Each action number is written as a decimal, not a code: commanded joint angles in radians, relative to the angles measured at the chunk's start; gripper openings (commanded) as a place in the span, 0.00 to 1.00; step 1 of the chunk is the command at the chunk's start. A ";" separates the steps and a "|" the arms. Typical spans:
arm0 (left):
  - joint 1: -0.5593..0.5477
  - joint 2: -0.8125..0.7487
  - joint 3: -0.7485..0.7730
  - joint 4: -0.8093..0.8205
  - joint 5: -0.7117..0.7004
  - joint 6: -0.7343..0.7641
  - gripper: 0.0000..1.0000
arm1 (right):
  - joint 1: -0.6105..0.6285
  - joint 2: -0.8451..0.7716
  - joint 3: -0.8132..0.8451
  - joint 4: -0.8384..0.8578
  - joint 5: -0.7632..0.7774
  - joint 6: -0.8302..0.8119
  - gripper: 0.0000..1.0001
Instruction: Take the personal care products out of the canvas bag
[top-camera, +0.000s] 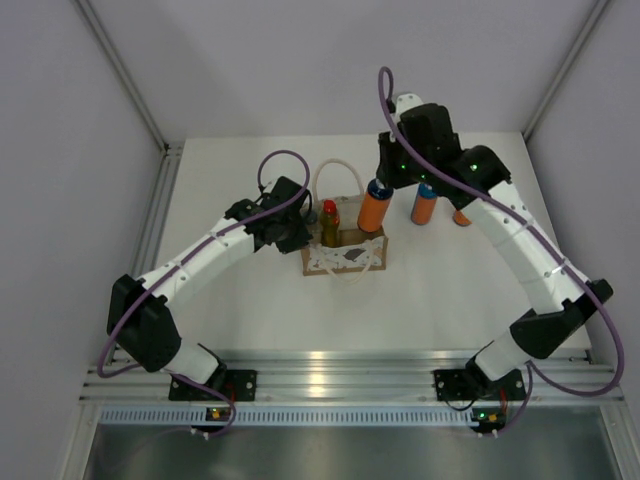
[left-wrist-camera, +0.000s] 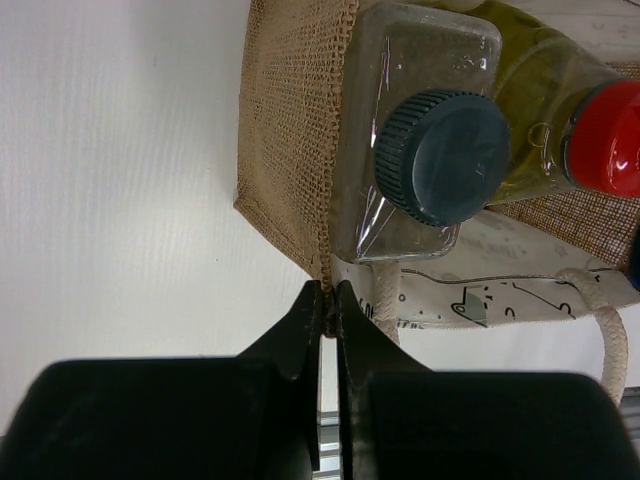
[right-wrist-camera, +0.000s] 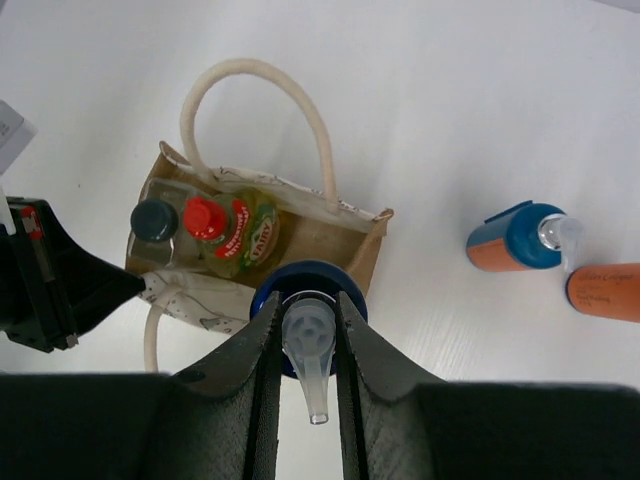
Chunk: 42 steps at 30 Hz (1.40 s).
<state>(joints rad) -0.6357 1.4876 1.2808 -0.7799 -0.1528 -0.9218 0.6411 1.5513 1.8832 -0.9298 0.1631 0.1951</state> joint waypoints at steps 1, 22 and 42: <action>-0.001 -0.007 0.008 -0.016 0.024 0.005 0.00 | -0.052 -0.097 0.083 0.043 0.006 0.017 0.00; -0.002 -0.012 0.006 -0.016 0.027 0.006 0.00 | -0.397 -0.281 -0.227 0.120 0.108 0.076 0.00; -0.001 -0.036 -0.009 -0.018 0.025 0.008 0.00 | -0.552 -0.272 -0.610 0.442 0.104 0.104 0.00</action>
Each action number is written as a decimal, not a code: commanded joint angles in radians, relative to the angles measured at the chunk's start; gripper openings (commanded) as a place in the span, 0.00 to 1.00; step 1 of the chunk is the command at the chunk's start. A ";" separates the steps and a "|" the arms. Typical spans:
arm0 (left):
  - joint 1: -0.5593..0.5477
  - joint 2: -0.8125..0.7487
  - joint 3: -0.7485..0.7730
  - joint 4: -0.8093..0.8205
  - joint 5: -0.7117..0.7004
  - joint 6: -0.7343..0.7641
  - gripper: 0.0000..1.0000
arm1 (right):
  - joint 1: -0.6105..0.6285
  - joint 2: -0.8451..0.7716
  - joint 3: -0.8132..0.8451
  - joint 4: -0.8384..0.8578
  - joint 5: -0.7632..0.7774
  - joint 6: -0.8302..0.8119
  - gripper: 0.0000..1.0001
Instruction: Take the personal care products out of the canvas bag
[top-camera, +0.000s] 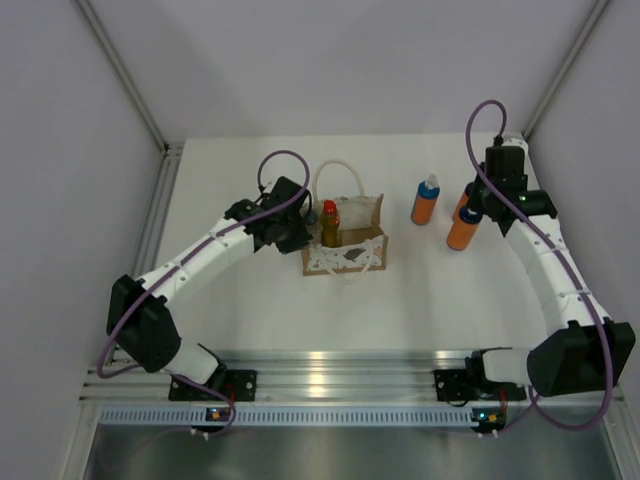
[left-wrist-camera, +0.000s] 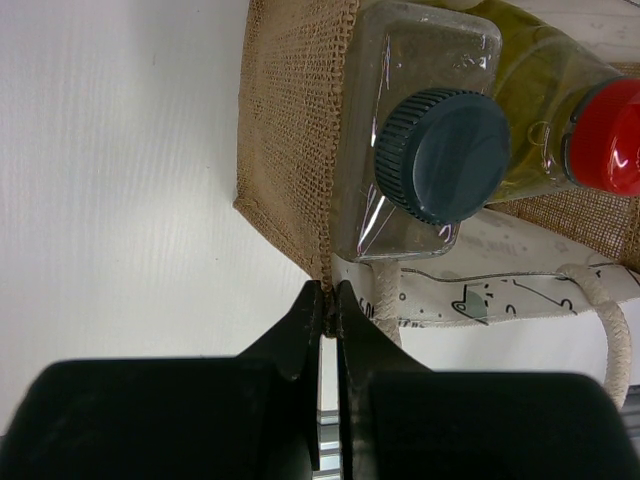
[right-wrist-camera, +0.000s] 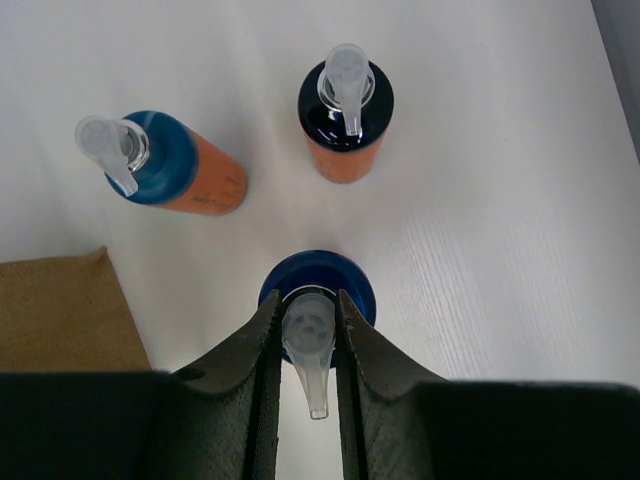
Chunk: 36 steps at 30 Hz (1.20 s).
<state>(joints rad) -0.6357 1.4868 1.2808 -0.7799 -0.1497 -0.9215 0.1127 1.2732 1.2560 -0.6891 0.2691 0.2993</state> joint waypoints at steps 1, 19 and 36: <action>-0.001 -0.039 -0.012 -0.016 0.022 0.007 0.00 | -0.027 0.015 0.014 0.217 -0.007 -0.003 0.00; -0.002 -0.043 -0.031 -0.018 0.019 0.006 0.00 | -0.034 0.244 0.109 0.249 -0.051 -0.035 0.00; -0.001 -0.031 -0.012 -0.018 0.018 0.012 0.00 | -0.030 0.181 0.183 0.217 -0.123 -0.043 0.52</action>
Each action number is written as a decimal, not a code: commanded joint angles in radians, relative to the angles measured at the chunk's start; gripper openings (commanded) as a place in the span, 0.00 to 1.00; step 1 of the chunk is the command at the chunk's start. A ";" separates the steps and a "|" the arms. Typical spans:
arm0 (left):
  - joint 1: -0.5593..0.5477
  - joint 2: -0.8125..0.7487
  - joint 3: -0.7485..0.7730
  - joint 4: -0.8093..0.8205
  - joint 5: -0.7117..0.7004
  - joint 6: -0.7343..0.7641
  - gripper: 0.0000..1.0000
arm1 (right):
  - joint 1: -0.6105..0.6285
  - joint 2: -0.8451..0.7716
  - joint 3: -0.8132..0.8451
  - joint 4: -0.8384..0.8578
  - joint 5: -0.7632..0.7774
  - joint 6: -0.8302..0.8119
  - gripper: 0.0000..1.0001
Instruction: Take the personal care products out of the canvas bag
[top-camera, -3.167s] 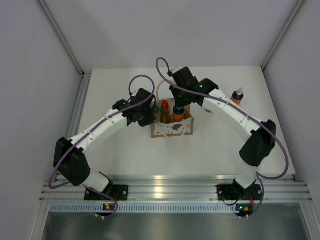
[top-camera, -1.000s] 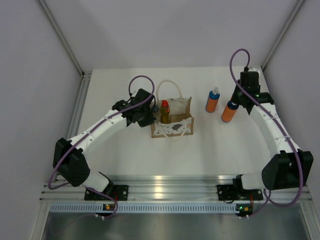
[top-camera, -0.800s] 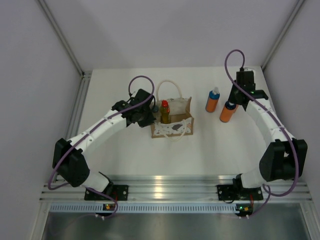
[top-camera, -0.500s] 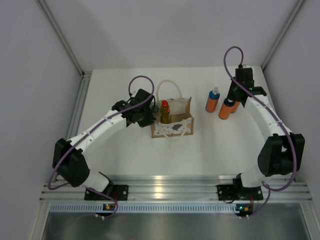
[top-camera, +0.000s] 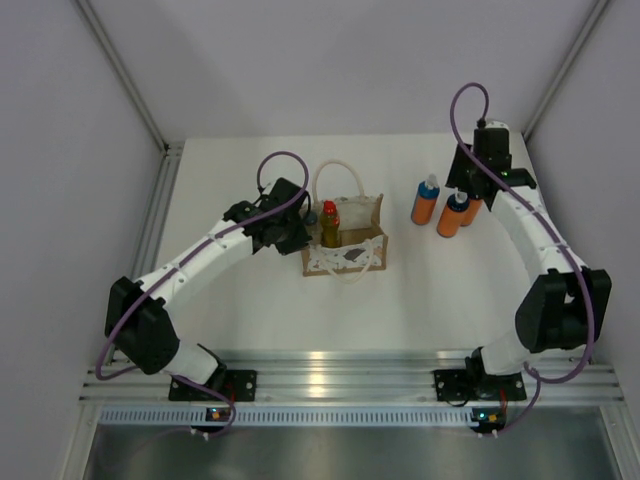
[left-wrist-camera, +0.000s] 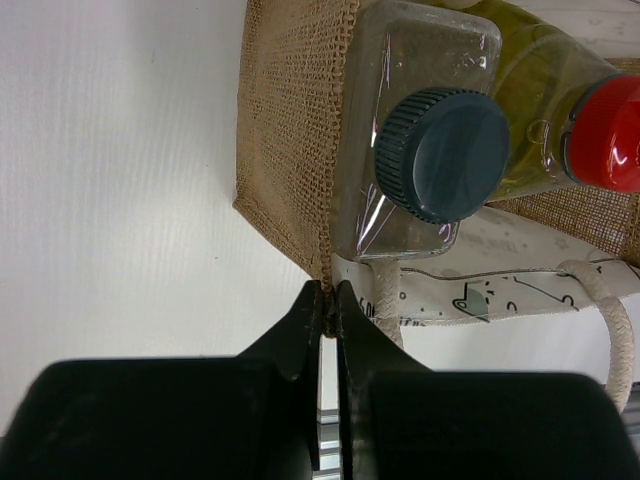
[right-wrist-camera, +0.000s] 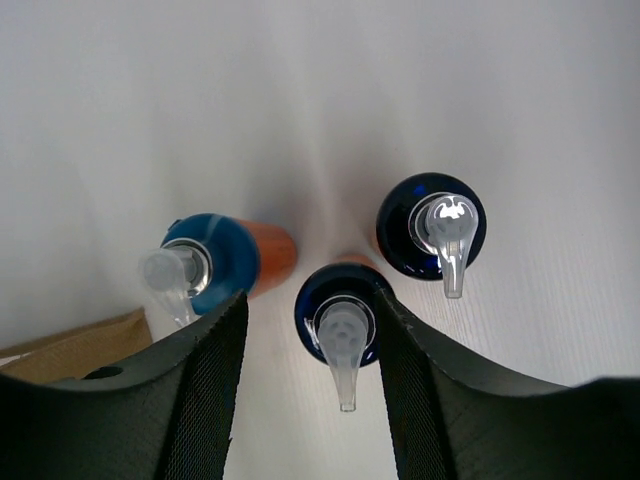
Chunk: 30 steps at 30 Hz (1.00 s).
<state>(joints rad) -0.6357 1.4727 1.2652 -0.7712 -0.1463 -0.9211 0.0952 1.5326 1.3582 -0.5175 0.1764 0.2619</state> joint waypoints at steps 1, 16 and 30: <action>-0.001 -0.015 0.005 -0.027 0.014 0.013 0.00 | -0.008 -0.112 0.084 0.047 -0.035 0.000 0.51; -0.001 -0.008 0.025 -0.027 0.022 -0.005 0.00 | 0.403 -0.169 0.039 0.071 -0.198 0.108 0.54; 0.005 -0.031 0.020 -0.027 0.019 -0.032 0.00 | 0.687 0.081 0.232 -0.047 0.041 0.074 0.53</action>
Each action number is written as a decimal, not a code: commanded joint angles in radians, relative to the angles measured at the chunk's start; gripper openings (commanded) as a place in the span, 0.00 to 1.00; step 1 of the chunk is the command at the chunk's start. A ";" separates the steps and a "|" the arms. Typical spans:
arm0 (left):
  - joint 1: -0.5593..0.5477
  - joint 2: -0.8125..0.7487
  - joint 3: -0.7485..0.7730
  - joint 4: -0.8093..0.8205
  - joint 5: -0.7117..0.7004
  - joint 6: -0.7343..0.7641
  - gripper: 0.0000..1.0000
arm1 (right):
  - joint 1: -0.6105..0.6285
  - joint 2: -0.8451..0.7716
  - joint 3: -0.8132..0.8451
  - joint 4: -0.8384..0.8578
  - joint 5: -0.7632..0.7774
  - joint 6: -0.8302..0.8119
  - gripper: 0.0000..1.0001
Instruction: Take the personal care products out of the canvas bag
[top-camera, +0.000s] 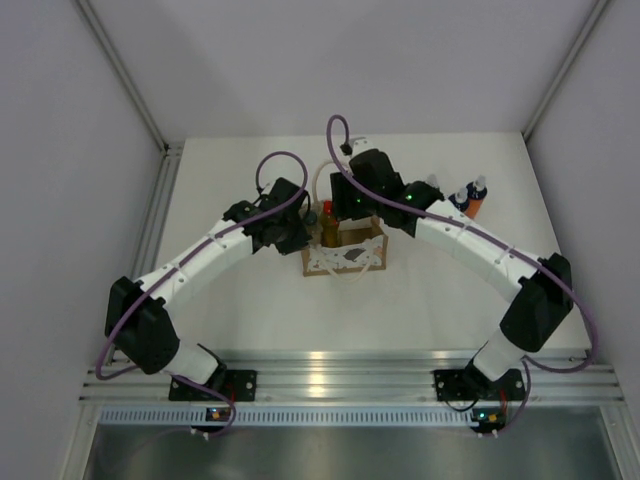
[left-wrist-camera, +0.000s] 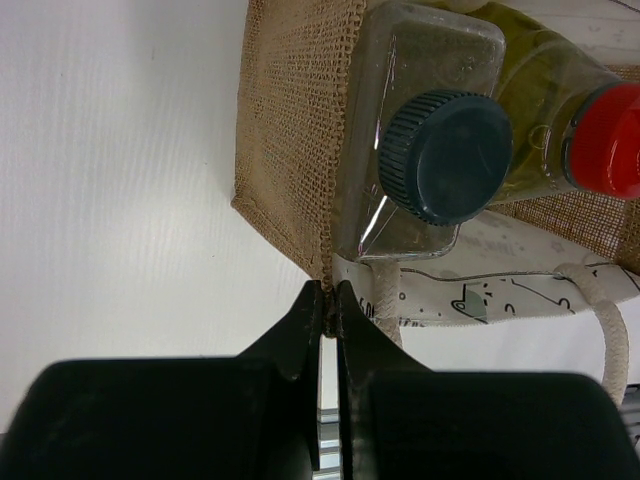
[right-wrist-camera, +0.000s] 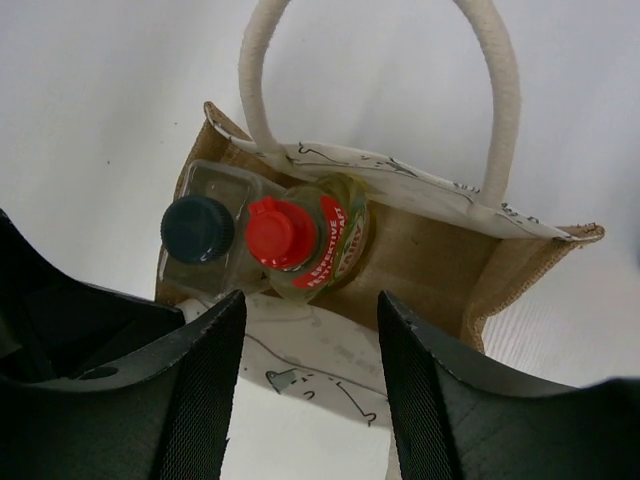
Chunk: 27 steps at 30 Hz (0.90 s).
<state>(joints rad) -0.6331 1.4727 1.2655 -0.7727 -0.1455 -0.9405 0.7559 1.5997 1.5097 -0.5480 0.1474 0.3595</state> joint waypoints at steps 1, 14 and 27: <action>0.003 -0.031 0.020 -0.023 0.020 -0.012 0.00 | 0.029 0.037 0.090 -0.020 0.078 -0.036 0.53; 0.003 -0.032 0.008 -0.025 0.026 -0.017 0.00 | 0.052 0.157 0.188 -0.043 0.060 -0.080 0.51; 0.003 -0.035 0.005 -0.023 0.023 -0.015 0.00 | 0.066 0.197 0.201 -0.043 0.080 -0.079 0.46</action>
<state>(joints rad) -0.6308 1.4727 1.2655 -0.7731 -0.1425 -0.9451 0.7998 1.7832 1.6588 -0.5774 0.2108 0.2886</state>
